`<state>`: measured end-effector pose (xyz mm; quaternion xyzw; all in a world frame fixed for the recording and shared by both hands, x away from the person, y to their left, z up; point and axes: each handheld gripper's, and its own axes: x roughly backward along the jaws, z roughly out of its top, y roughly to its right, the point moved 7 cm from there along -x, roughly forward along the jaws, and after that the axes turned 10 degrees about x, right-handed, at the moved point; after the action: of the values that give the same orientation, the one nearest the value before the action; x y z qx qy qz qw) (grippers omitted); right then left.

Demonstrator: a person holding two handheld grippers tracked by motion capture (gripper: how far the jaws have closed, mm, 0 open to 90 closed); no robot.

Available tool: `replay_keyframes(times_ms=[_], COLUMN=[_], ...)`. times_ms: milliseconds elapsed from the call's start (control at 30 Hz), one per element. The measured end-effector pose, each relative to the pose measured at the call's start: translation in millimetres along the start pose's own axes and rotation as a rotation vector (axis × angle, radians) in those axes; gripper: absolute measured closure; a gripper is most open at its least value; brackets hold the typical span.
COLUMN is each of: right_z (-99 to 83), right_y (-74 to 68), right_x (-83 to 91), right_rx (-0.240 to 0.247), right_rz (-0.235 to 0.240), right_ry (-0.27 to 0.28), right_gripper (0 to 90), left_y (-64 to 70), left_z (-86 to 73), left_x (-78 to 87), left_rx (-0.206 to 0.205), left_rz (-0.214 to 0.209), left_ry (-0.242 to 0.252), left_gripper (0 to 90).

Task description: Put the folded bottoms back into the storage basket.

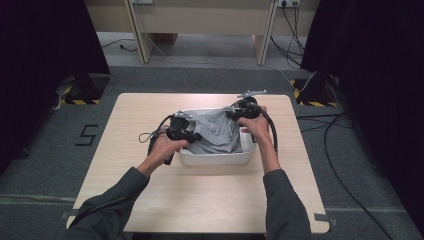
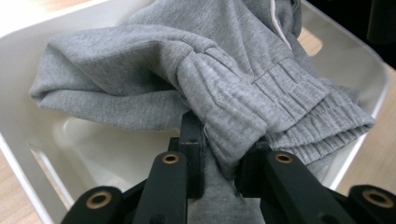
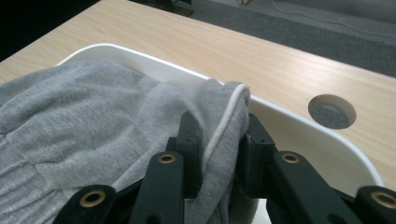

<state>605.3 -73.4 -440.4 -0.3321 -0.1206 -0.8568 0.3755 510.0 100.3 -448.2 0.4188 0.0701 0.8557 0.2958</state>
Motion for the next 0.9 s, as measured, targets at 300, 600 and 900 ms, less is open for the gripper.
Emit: replay_keyframes(times_ms=[300,600,900], right_z=[-10.1,-19.1,-16.8], right_y=[0.3,-3.7,5.2], right_x=[-10.8,-16.3,-4.0], right_rx=[-0.004,0.005,-0.082], right_rz=[-0.011,-0.075,-0.118], right_ry=[-0.065,-0.192,-0.188], right_gripper=[73.4,60.4,47.0], left_y=[-7.5,-11.1,-11.4], left_z=[-6.7,-9.4,-6.4], left_x=[-7.0,-4.9,5.2], left_rx=[0.036,0.050,0.035], left_rz=[0.010,0.007,0.007], left_ry=[-0.060,-0.078,-0.052], left_gripper=[73.5,66.6,65.3])
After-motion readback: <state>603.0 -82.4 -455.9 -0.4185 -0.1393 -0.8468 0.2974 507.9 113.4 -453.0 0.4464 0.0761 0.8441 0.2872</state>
